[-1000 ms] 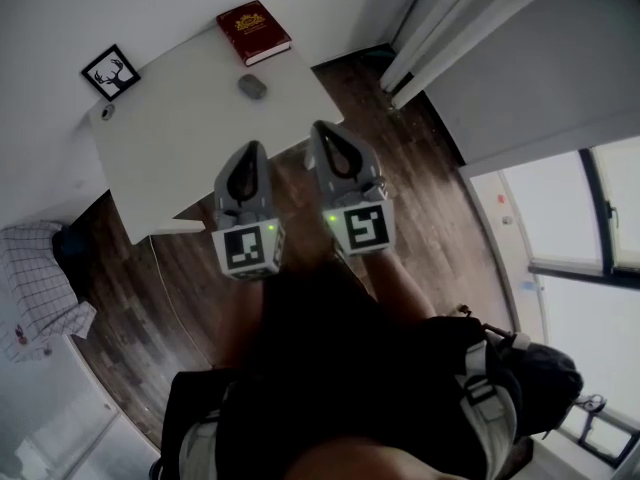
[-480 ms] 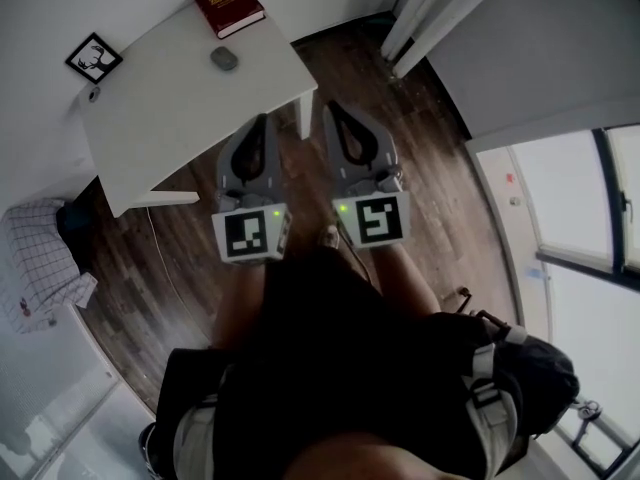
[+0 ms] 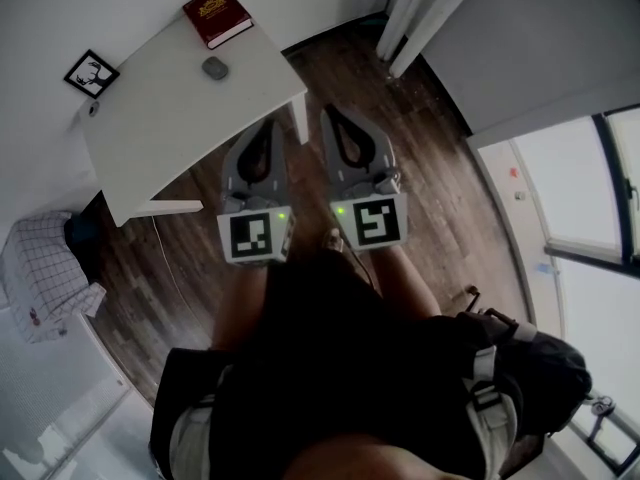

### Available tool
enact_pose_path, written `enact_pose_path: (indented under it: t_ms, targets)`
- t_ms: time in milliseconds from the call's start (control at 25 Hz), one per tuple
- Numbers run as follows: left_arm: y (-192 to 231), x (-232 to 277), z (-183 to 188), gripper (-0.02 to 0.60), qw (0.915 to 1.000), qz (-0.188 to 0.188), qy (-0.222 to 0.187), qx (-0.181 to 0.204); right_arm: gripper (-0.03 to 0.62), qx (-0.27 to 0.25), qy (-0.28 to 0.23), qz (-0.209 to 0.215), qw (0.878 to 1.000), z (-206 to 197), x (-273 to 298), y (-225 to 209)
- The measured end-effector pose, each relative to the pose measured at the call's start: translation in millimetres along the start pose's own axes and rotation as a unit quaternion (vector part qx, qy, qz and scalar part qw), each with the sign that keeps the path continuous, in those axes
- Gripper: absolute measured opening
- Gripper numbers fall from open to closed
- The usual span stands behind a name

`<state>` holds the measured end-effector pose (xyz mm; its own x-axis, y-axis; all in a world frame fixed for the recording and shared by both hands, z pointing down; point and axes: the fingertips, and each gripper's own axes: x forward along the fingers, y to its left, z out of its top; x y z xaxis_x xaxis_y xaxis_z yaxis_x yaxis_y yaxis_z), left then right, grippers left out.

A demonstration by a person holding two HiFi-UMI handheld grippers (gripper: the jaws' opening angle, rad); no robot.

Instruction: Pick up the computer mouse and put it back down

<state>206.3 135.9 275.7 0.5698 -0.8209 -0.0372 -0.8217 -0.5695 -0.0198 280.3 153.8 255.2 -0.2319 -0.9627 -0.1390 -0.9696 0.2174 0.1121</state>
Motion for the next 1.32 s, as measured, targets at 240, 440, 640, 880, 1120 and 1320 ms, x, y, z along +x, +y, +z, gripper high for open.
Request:
enact_pose_path:
  t_ms: [240, 440, 640, 880, 1120, 1320]
  targets:
    - [3, -3, -1, 0.0, 0.9999, -0.008, -0.008, -0.003, 0.014, -0.005, -0.001, 0.0, 1.0, -1, 4, 12]
    - [2, -4, -2, 0.0, 0.9999, -0.013, 0.002, -0.001, 0.014, -0.002, 0.019, -0.001, 1.0, -5, 4, 13]
    - [7, -2, 0, -0.002, 0.9999, -0.014, 0.0, -0.003, 0.014, -0.004, 0.018, -0.004, 1.0, -3, 9, 13]
    - [6, -6, -2, 0.0, 0.9998, -0.018, -0.001, -0.003, 0.014, -0.007, 0.011, -0.004, 1.0, 1, 7, 20]
    - [4, -9, -2, 0.0, 0.9998, -0.019, -0.001, -0.005, 0.014, -0.01, 0.015, -0.004, 1.0, 0, 4, 20]
    - [6, -12, -4, 0.0, 0.9998, -0.018, 0.003, -0.008, 0.014, -0.006, 0.014, -0.005, 1.0, 1, 4, 22]
